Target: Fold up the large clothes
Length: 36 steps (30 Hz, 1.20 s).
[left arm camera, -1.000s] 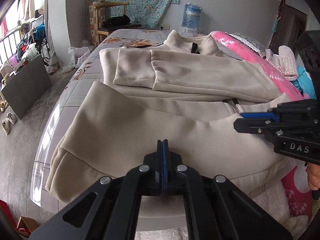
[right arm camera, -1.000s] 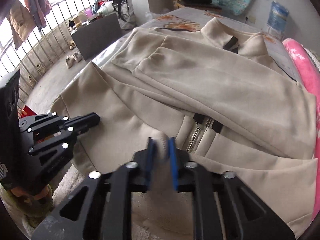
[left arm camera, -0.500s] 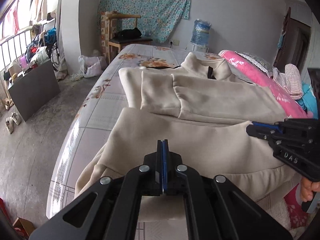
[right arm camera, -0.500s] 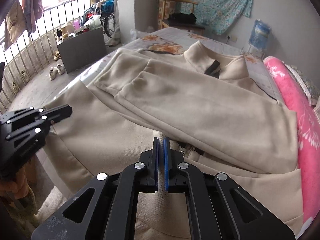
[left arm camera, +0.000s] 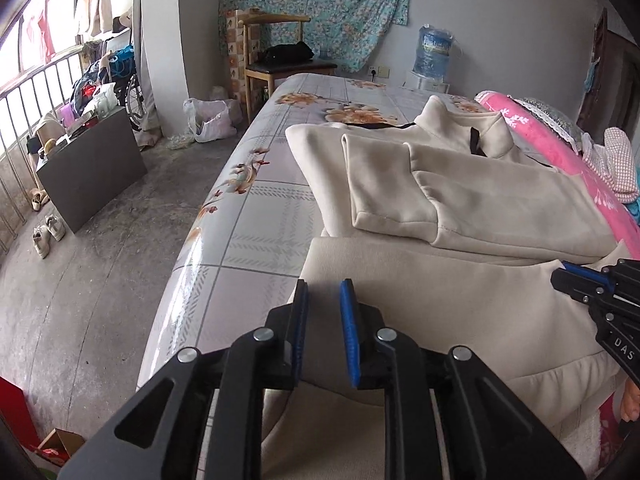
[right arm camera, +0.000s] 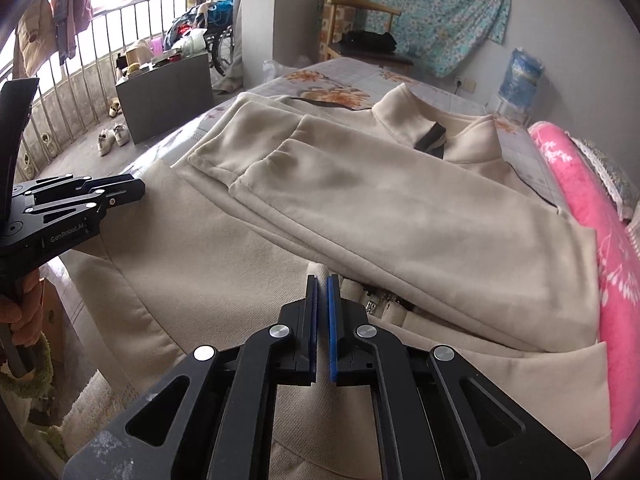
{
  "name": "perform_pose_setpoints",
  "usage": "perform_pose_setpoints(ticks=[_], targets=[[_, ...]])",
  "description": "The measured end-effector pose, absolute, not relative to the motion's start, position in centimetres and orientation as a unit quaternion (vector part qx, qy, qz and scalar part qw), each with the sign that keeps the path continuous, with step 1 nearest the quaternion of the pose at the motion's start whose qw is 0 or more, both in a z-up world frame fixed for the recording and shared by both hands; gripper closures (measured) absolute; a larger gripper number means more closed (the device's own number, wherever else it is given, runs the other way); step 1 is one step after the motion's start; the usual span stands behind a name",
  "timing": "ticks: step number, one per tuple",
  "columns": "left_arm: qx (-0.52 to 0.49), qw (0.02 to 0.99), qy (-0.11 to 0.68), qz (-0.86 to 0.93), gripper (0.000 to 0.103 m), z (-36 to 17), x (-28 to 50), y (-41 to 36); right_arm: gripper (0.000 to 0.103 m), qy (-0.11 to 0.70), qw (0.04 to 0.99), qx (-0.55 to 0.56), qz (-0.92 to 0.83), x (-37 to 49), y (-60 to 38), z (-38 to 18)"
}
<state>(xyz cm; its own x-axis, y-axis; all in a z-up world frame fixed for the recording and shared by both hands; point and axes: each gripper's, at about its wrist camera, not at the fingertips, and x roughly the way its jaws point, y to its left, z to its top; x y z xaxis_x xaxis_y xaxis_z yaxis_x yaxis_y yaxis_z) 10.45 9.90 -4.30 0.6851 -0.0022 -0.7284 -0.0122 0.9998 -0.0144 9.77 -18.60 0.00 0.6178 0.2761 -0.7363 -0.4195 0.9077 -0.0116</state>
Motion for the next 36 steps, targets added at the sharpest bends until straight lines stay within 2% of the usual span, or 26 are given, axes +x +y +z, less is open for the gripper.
perform_pose_setpoints(ticks=[2, 4, 8, 13, 16, 21, 25, 27, 29, 32, 36], targets=[[0.002, 0.92, 0.393, 0.004, 0.09, -4.4, 10.5, 9.7, 0.101, 0.383, 0.899, -0.091, 0.194, 9.5, -18.7, 0.5], [0.015, 0.922, 0.386, 0.01, 0.103, -4.3, 10.2, 9.6, 0.101, 0.367, 0.905, -0.09, 0.195, 9.2, -18.8, 1.5], [0.022, 0.932, 0.359, 0.041, 0.103, -3.2, 9.2, 10.2, 0.101, 0.343, 0.913, -0.103, 0.196, 8.8, -18.8, 2.1], [0.006, 0.934, 0.352, 0.057, 0.103, -2.6, 8.5, 11.3, 0.1, 0.369, 0.902, -0.104, 0.201, 10.1, -18.3, -1.0], [-0.014, 0.94, 0.341, -0.009, 0.103, -1.5, 7.5, 9.9, 0.1, 0.371, 0.9, -0.104, 0.202, 10.3, -18.0, -2.1], [-0.034, 0.906, 0.398, -0.137, 0.103, -3.4, 7.6, 4.3, 0.097, 0.388, 0.893, -0.066, 0.22, 10.7, -19.0, -1.8], [0.017, 0.903, 0.415, -0.107, 0.102, -5.4, 8.0, 1.9, 0.083, 0.385, 0.892, -0.014, 0.237, 9.9, -22.5, 0.6], [0.019, 0.902, 0.42, -0.102, 0.102, -5.4, 8.2, 1.8, 0.064, 0.365, 0.906, -0.017, 0.213, 8.9, -25.1, 2.2], [0.021, 0.901, 0.421, -0.1, 0.102, -5.5, 8.4, 1.9, 0.056, 0.355, 0.918, -0.027, 0.173, 8.0, -28.2, 3.3], [0.029, 0.902, 0.421, -0.093, 0.102, -5.5, 8.4, 1.8, 0.051, 0.369, 0.922, -0.058, 0.101, 7.9, -32.3, 3.0], [0.034, 0.902, 0.422, -0.085, 0.102, -5.4, 8.3, 1.7, 0.051, 0.401, 0.912, -0.081, 0.01, 8.8, -37.1, 0.8]])
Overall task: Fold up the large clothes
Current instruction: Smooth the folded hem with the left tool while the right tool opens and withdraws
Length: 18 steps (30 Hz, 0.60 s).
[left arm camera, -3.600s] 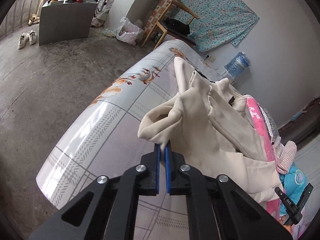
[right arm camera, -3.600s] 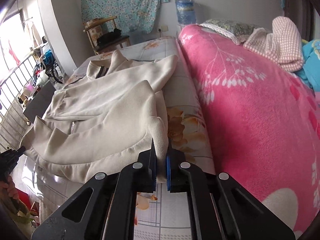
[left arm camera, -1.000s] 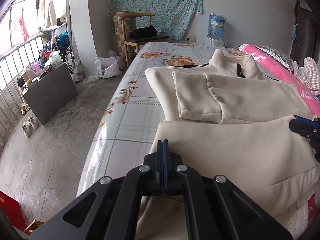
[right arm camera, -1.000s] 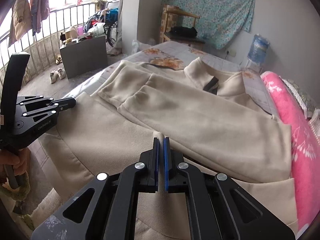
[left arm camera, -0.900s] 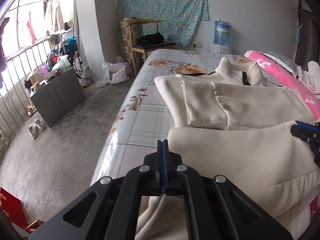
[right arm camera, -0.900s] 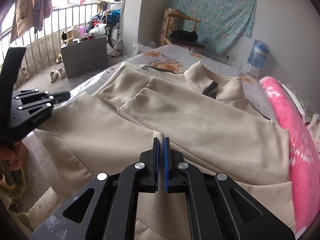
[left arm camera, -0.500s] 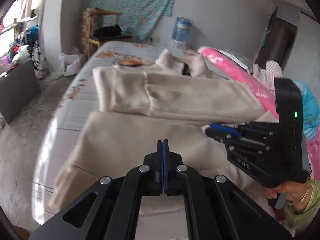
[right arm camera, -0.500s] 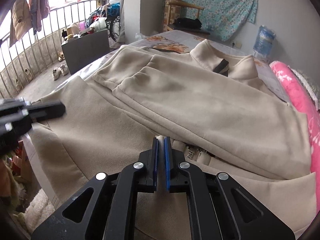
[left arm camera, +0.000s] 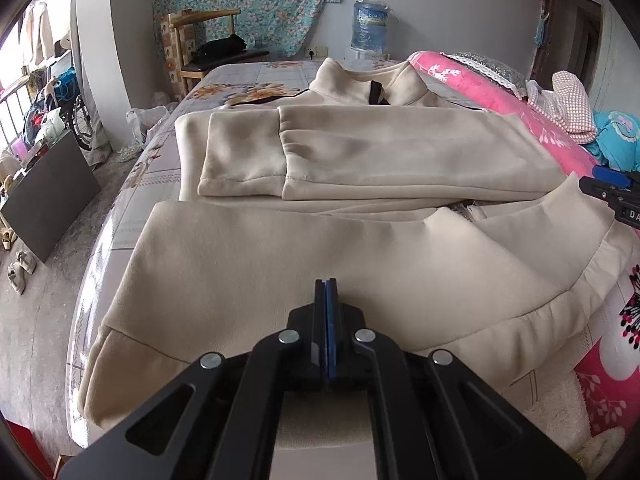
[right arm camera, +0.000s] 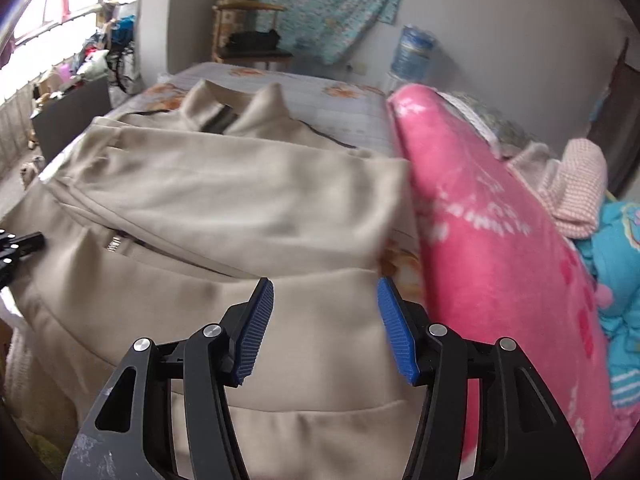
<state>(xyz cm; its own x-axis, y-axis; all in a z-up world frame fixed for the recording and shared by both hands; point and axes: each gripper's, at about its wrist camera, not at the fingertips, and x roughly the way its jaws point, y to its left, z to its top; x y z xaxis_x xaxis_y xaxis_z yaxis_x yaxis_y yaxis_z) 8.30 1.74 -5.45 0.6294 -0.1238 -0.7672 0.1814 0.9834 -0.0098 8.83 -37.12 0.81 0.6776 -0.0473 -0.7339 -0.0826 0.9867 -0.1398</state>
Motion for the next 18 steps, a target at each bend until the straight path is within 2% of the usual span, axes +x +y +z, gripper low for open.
perform_pose_setpoints(ticks=[2, 4, 5, 6, 11, 13, 18], targets=[[0.039, 0.902, 0.422, -0.081, 0.102, -5.5, 8.2, 1.6, 0.051, 0.415, 0.906, -0.088, -0.012, 9.2, -38.5, -0.6], [0.045, 0.903, 0.421, -0.076, 0.102, -5.4, 8.2, 1.4, 0.064, 0.427, 0.901, -0.072, 0.0, 9.5, -39.4, -1.7], [0.048, 0.903, 0.421, -0.074, 0.102, -5.5, 8.2, 1.3, 0.087, 0.428, 0.902, -0.058, 0.016, 9.3, -39.6, -1.9], [0.051, 0.902, 0.422, -0.072, 0.102, -5.5, 8.3, 1.3, 0.098, 0.42, 0.906, -0.057, 0.012, 9.1, -39.4, -1.8], [0.062, 0.903, 0.42, -0.063, 0.102, -5.5, 8.3, 1.0, 0.1, 0.318, 0.945, -0.072, -0.005, 6.2, -38.2, 2.2], [0.067, 0.904, 0.419, -0.059, 0.102, -5.5, 8.4, 1.0, 0.1, 0.3, 0.952, -0.05, -0.02, 6.0, -39.1, 2.9], [0.074, 0.904, 0.417, -0.054, 0.102, -5.5, 8.7, 1.0, 0.1, 0.393, 0.918, 0.042, -0.02, 9.5, -42.5, -2.0]])
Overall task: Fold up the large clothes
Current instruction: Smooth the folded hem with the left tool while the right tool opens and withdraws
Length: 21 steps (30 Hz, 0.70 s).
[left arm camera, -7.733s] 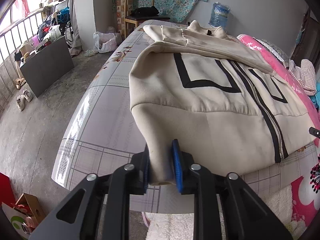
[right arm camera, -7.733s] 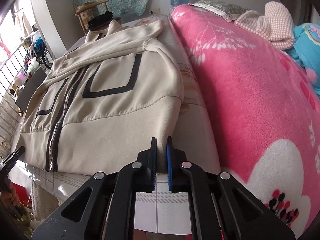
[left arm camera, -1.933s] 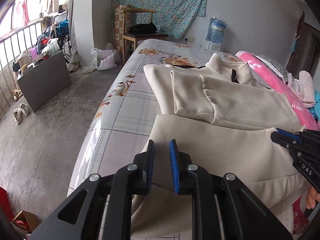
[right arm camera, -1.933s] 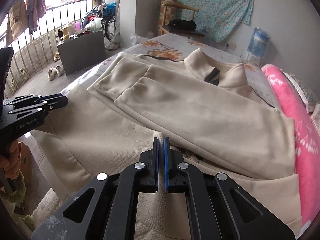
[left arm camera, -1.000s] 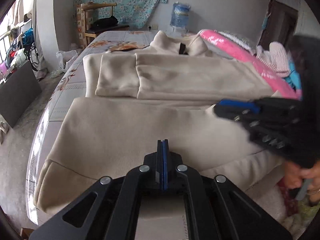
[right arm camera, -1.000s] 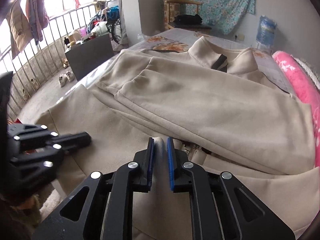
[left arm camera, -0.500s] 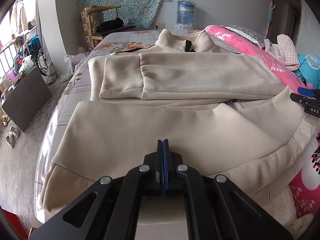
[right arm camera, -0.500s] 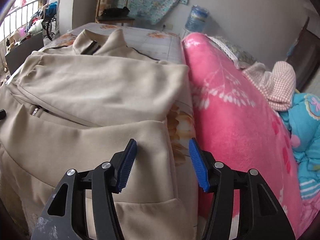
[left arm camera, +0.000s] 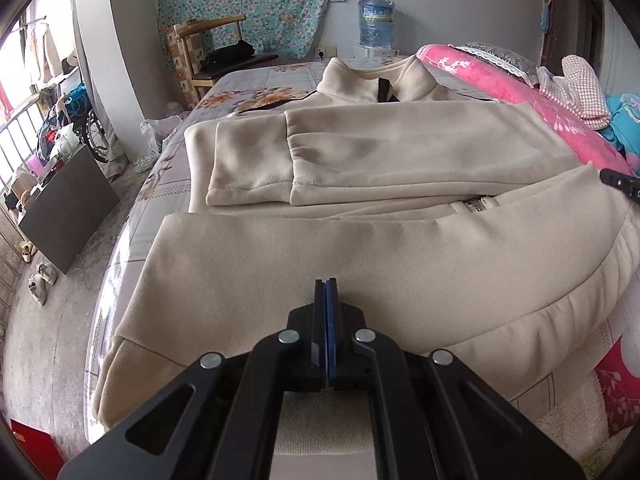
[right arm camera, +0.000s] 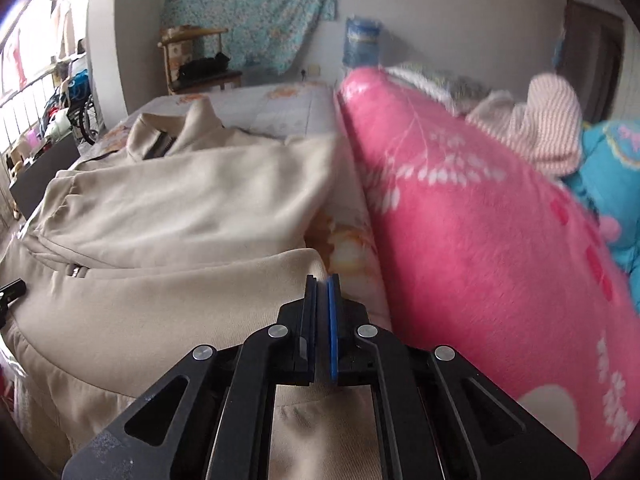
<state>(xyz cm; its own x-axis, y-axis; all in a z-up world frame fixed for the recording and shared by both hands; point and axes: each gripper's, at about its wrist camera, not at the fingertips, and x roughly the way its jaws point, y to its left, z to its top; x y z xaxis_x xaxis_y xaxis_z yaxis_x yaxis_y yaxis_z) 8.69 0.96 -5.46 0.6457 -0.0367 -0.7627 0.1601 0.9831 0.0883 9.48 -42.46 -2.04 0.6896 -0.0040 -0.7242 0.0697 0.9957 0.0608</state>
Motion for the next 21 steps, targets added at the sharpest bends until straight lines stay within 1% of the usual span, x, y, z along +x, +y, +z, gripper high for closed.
perform_pose_setpoints(ticks=[4, 5, 6, 7, 8, 9, 11, 13, 16, 18, 20, 21], targets=[[0.078, 0.905, 0.414, -0.054, 0.102, -5.5, 8.9, 1.1, 0.099, 0.398, 0.916, 0.012, -0.035, 9.6, -41.3, -2.3], [0.076, 0.906, 0.413, -0.055, 0.102, -5.5, 8.9, 1.2, 0.095, 0.402, 0.915, 0.003, -0.039, 9.6, -41.1, -2.2], [0.075, 0.907, 0.412, -0.056, 0.102, -5.5, 8.8, 1.2, 0.086, 0.404, 0.914, 0.001, -0.041, 9.5, -41.1, -1.8], [0.074, 0.907, 0.41, -0.057, 0.102, -5.5, 8.8, 1.3, 0.08, 0.401, 0.915, 0.003, -0.043, 9.2, -41.3, -1.2], [0.073, 0.908, 0.409, -0.058, 0.102, -5.6, 8.8, 1.4, 0.072, 0.393, 0.918, 0.01, -0.045, 8.6, -41.6, -0.4], [0.071, 0.908, 0.408, -0.06, 0.102, -5.6, 8.8, 1.4, 0.067, 0.381, 0.923, 0.017, -0.044, 8.0, -41.9, 0.6], [0.068, 0.909, 0.406, -0.064, 0.102, -5.6, 8.8, 1.6, 0.066, 0.357, 0.933, 0.026, -0.037, 6.7, -42.0, 2.6], [0.064, 0.91, 0.404, -0.069, 0.102, -5.6, 8.8, 1.7, 0.065, 0.344, 0.938, 0.044, 0.006, 5.5, -41.1, 4.1], [0.052, 0.912, 0.399, -0.075, 0.102, -5.0, 8.4, 2.2, 0.065, 0.362, 0.924, 0.047, 0.116, 4.7, -37.2, 4.2], [0.04, 0.918, 0.382, -0.098, 0.102, -3.9, 7.4, 2.3, 0.072, 0.385, 0.904, 0.032, 0.183, 4.2, -33.7, 3.2], [0.027, 0.918, 0.369, -0.143, 0.102, -2.8, 5.9, 2.1, 0.077, 0.405, 0.886, 0.012, 0.227, 3.7, -30.6, 2.0], [0.022, 0.913, 0.37, -0.172, 0.102, -2.5, 5.2, 1.7, 0.077, 0.413, 0.877, 0.001, 0.244, 3.5, -29.3, 1.5]])
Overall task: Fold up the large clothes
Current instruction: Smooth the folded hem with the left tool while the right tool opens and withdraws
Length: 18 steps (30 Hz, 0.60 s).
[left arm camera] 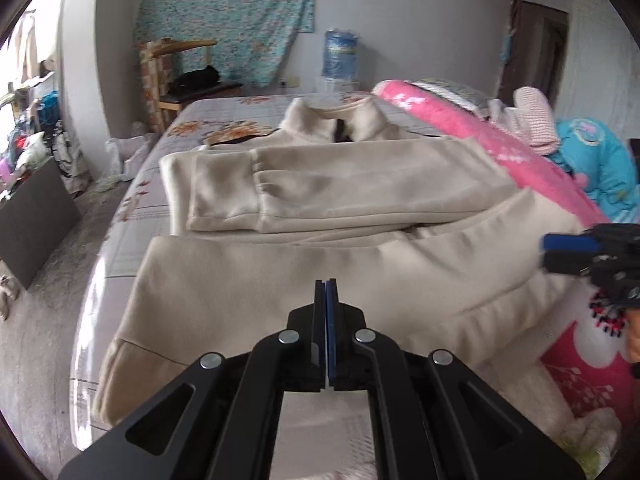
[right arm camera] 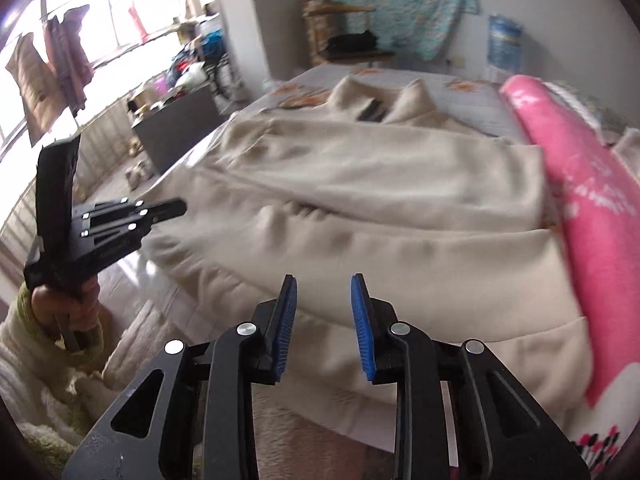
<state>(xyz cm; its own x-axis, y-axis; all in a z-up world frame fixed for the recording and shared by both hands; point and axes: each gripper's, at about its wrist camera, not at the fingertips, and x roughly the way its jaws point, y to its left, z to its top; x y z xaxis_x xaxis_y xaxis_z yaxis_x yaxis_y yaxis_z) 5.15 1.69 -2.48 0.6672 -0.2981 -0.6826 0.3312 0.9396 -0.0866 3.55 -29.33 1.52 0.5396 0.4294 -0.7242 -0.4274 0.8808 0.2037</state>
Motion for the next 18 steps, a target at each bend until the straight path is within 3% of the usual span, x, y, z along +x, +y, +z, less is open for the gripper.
perform_pose_setpoints(ticks=[6, 10, 18], targets=[[0.047, 0.89, 0.403, -0.208, 0.102, -4.6, 3.8, -1.3, 0.074, 0.44, 0.853, -0.008, 0.282, 5.4, -25.8, 0.7], [0.051, 0.896, 0.393, -0.198, 0.102, -5.6, 4.0, -1.7, 0.072, 0.484, 0.831, -0.029, 0.272, 6.7, -23.7, -1.5], [0.062, 0.907, 0.373, -0.188, 0.102, -5.9, 5.6, -2.0, 0.07, 0.49, 0.839, 0.01, 0.235, 9.5, -23.6, -1.7]])
